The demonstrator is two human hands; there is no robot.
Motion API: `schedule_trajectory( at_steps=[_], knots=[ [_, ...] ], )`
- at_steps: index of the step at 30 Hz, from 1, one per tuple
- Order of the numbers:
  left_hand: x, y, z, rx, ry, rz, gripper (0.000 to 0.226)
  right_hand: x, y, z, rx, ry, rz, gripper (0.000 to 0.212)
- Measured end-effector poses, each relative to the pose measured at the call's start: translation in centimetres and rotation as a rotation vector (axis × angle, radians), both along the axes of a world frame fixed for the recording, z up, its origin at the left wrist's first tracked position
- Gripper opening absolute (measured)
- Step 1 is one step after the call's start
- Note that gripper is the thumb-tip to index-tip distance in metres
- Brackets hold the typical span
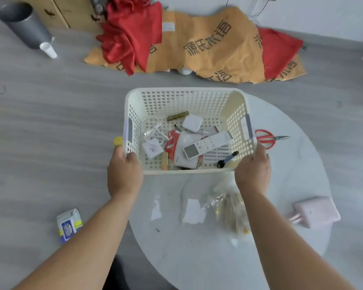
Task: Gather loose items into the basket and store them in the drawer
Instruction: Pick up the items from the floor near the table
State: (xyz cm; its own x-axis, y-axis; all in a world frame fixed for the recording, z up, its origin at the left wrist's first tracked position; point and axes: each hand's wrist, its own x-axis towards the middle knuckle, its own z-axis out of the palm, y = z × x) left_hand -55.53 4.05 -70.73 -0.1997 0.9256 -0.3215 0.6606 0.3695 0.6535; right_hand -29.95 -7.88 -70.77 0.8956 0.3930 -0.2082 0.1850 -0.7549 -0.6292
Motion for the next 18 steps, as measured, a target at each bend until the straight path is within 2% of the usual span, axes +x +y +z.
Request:
schedule_trajectory(
  at_steps=[2, 4, 6, 8, 11, 15, 18],
  knots=[
    [0.0, 0.0, -0.1, 0.048, -0.002, -0.022, 0.011, 0.4, -0.1, -0.7, 0.030, -0.014, 0.013, 0.061],
    [-0.2, -0.3, 0.1, 0.058, -0.013, -0.042, 0.008, 0.3, 0.1, -0.7, 0.043, -0.031, 0.017, 0.068],
    [-0.1, 0.0, 0.4, 0.044, -0.017, -0.063, 0.014, 0.7, 0.1, -0.5, 0.021, -0.060, 0.008, 0.070],
    [-1.0, 0.0, 0.3, 0.027, -0.057, -0.078, 0.022, 0.4, -0.1, -0.6, 0.009, -0.072, 0.055, 0.062],
    [-1.9, 0.1, 0.7, -0.013, -0.189, -0.172, 0.035, -0.1, -0.6, -0.3, -0.002, -0.064, 0.085, 0.058],
    [-7.0, -4.7, -0.5, 0.068, -0.366, -0.156, 0.040, -5.3, -4.8, 0.5, 0.116, -0.221, 0.105, 0.059],
    [-12.5, -10.7, -2.1, 0.029, -0.439, -0.134, 0.033, -12.7, -10.8, -0.2, 0.151, -0.311, 0.276, 0.043]
  ],
)
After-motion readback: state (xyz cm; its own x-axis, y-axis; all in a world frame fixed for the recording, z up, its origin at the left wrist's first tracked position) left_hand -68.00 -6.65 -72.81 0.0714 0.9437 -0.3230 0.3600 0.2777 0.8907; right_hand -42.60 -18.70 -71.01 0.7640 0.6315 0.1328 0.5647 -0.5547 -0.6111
